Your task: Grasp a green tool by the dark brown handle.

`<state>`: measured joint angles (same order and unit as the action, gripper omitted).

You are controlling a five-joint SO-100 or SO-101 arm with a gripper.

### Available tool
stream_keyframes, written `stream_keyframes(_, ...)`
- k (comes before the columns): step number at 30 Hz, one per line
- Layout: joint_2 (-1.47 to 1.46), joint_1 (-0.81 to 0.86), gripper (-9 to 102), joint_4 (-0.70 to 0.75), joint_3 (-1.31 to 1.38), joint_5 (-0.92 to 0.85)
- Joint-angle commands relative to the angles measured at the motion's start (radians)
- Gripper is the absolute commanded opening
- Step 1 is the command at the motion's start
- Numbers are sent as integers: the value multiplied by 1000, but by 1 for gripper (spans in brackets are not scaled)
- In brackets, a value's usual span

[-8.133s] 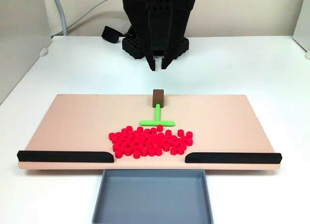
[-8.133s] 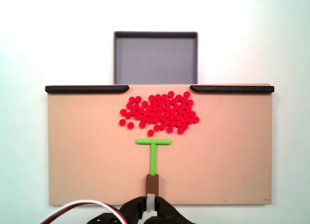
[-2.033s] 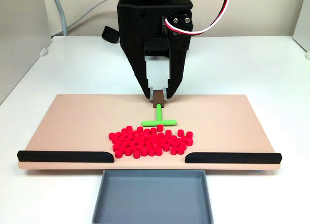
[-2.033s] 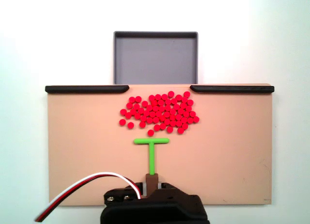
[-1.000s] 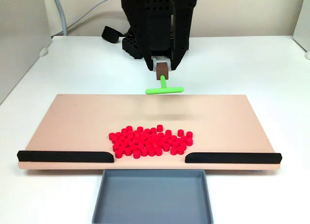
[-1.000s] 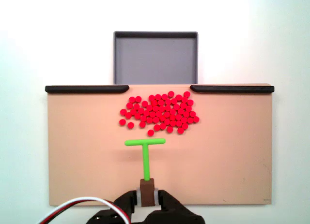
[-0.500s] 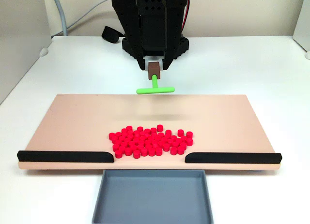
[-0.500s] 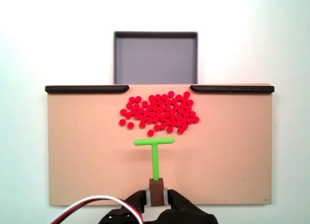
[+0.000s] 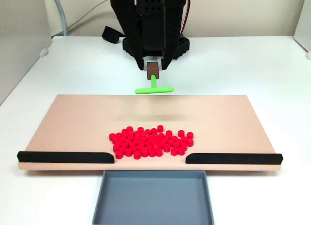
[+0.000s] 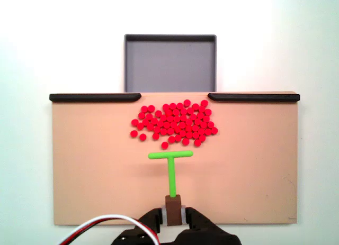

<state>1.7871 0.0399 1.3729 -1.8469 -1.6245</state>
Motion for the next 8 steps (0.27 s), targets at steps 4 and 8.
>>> stream_keyframes(4, 15, -9, 0, 2, 15, 3)
stream_keyframes(8, 9, -3, 0, 2, 14, 6)
